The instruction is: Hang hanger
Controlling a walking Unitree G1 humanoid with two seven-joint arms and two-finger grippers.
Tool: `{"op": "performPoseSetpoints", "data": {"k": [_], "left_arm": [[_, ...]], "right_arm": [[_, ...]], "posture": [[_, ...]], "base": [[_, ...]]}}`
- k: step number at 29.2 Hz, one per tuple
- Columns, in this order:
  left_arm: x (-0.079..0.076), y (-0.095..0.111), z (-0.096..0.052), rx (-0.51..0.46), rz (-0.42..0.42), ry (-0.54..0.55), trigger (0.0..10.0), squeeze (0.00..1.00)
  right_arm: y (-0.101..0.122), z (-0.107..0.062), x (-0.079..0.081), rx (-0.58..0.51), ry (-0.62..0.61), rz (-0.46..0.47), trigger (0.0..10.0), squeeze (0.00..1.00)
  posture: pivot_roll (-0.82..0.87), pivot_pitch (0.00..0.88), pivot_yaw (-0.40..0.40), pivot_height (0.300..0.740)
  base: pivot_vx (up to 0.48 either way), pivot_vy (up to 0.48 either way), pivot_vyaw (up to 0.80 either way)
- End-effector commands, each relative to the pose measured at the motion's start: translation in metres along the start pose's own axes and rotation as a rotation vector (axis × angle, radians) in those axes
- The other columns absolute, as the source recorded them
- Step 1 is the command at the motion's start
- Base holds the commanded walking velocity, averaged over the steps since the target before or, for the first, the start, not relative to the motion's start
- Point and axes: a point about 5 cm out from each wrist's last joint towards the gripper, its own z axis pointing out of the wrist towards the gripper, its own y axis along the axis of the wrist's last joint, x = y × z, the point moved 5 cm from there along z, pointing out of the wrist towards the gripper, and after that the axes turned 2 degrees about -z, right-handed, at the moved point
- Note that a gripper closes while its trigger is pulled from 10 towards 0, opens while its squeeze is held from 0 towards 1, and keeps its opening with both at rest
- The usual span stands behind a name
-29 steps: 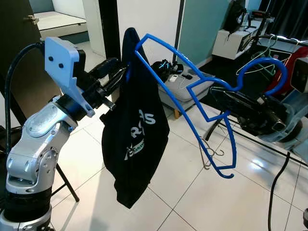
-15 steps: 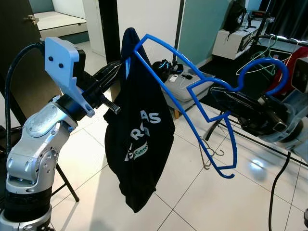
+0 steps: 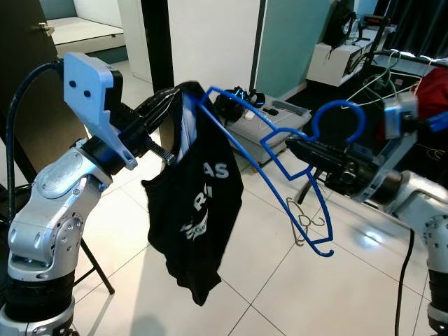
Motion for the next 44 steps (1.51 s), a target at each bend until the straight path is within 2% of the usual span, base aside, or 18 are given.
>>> {"op": "performPoseSetpoints", "data": {"k": [1, 5, 10, 14, 18, 19, 22, 26, 27, 29, 31, 33, 34, 35, 37, 39, 41, 44], "left_arm": [[0.001, 0.010, 0.000, -0.026, 0.021, -0.007, 0.0, 0.00], [0.000, 0.010, 0.000, -0.020, 0.032, -0.014, 0.0, 0.00], [-0.001, 0.009, 0.001, -0.014, 0.038, -0.020, 0.0, 0.00], [-0.005, 0.008, 0.004, -0.012, 0.038, -0.032, 0.0, 0.00], [-0.005, 0.008, 0.005, -0.012, 0.037, -0.034, 0.0, 0.00], [-0.006, 0.008, 0.005, -0.012, 0.036, -0.035, 0.0, 0.00], [-0.008, 0.010, 0.005, -0.019, 0.029, -0.041, 0.0, 0.00], [-0.013, 0.012, 0.006, -0.031, 0.013, -0.057, 0.0, 0.00], [-0.019, 0.013, 0.006, -0.038, -0.011, -0.084, 0.0, 0.00], [-0.019, 0.013, 0.006, -0.038, -0.011, -0.084, 0.0, 0.00], [-0.042, 0.013, 0.004, -0.047, -0.079, -0.181, 0.0, 0.00], [-0.042, 0.013, 0.004, -0.047, -0.079, -0.181, 0.0, 0.00], [-0.058, 0.010, 0.002, -0.039, -0.116, -0.248, 0.0, 0.00], [-0.058, 0.010, 0.002, -0.039, -0.116, -0.248, 0.0, 0.00], [-0.093, -0.001, -0.006, 0.005, -0.199, -0.393, 0.0, 0.00], [-0.114, -0.011, -0.012, 0.052, -0.222, -0.474, 0.0, 0.00], [-0.125, -0.019, -0.012, 0.069, -0.246, -0.492, 0.0, 0.00], [-0.132, -0.024, -0.011, 0.079, -0.270, -0.498, 0.0, 0.00]], "right_arm": [[-0.001, 0.002, 0.007, 0.002, 0.033, -0.009, 10.0, 0.00], [-0.008, 0.004, 0.023, 0.029, 0.119, 0.014, 10.0, 0.00], [-0.014, 0.005, 0.029, 0.051, 0.149, 0.020, 10.0, 0.00], [-0.031, 0.006, 0.048, 0.126, 0.235, 0.031, 10.0, 0.00], [-0.036, 0.005, 0.053, 0.146, 0.256, 0.030, 10.0, 0.00], [-0.042, 0.003, 0.054, 0.189, 0.263, 0.015, 10.0, 0.00], [-0.054, 0.003, 0.042, 0.264, 0.193, -0.034, 10.0, 0.00], [-0.056, 0.008, 0.030, 0.263, 0.118, -0.061, 10.0, 0.00], [-0.055, 0.012, 0.022, 0.252, 0.075, -0.066, 10.0, 0.00], [-0.055, 0.012, 0.022, 0.252, 0.075, -0.066, 10.0, 0.00], [-0.050, 0.019, 0.012, 0.216, 0.027, -0.081, 10.0, 0.00], [-0.050, 0.019, 0.012, 0.216, 0.027, -0.081, 10.0, 0.00], [-0.046, 0.022, 0.007, 0.192, 0.009, -0.088, 10.0, 0.00], [-0.046, 0.022, 0.007, 0.192, 0.009, -0.088, 10.0, 0.00], [-0.029, 0.031, 0.001, 0.109, -0.006, -0.091, 10.0, 0.00], [-0.021, 0.035, 0.001, 0.070, 0.005, -0.099, 10.0, 0.00], [-0.018, 0.037, 0.003, 0.058, 0.035, -0.113, 10.0, 0.00], [-0.014, 0.039, 0.003, 0.039, 0.045, -0.120, 10.0, 0.00]], "posture": [[-0.01, 0.000, -0.036, 0.740], [-0.01, 0.000, -0.037, 0.740], [-0.01, 0.000, -0.037, 0.740], [-0.01, 0.000, -0.034, 0.740], [-0.01, 0.000, -0.034, 0.740], [-0.01, 0.000, -0.033, 0.740], [-0.01, 0.000, -0.034, 0.740], [-0.01, 0.000, -0.034, 0.740], [0.00, 0.000, -0.038, 0.740], [0.00, 0.000, -0.038, 0.740], [0.01, 0.000, -0.040, 0.740], [0.01, 0.000, -0.040, 0.740], [0.01, 0.000, -0.041, 0.740], [0.01, 0.000, -0.041, 0.740], [0.01, 0.000, -0.043, 0.740], [0.01, 0.000, -0.043, 0.740], [0.01, 0.000, -0.043, 0.740], [0.01, 0.000, -0.044, 0.740]], "base": [[0.000, 0.000, 0.00], [0.000, 0.000, 0.00], [0.000, 0.000, 0.00], [0.000, 0.000, 0.00], [0.000, 0.000, 0.00], [0.000, 0.000, 0.00], [0.000, 0.000, 0.00], [0.000, 0.000, 0.00], [0.000, 0.000, 0.00], [0.000, 0.000, 0.00], [0.000, 0.000, 0.00], [0.000, 0.000, 0.00], [0.000, 0.000, 0.00], [0.000, 0.000, 0.00], [0.000, 0.000, 0.00], [0.000, 0.000, 0.00], [0.000, 0.000, 0.00], [0.000, 0.000, 0.00]]}}
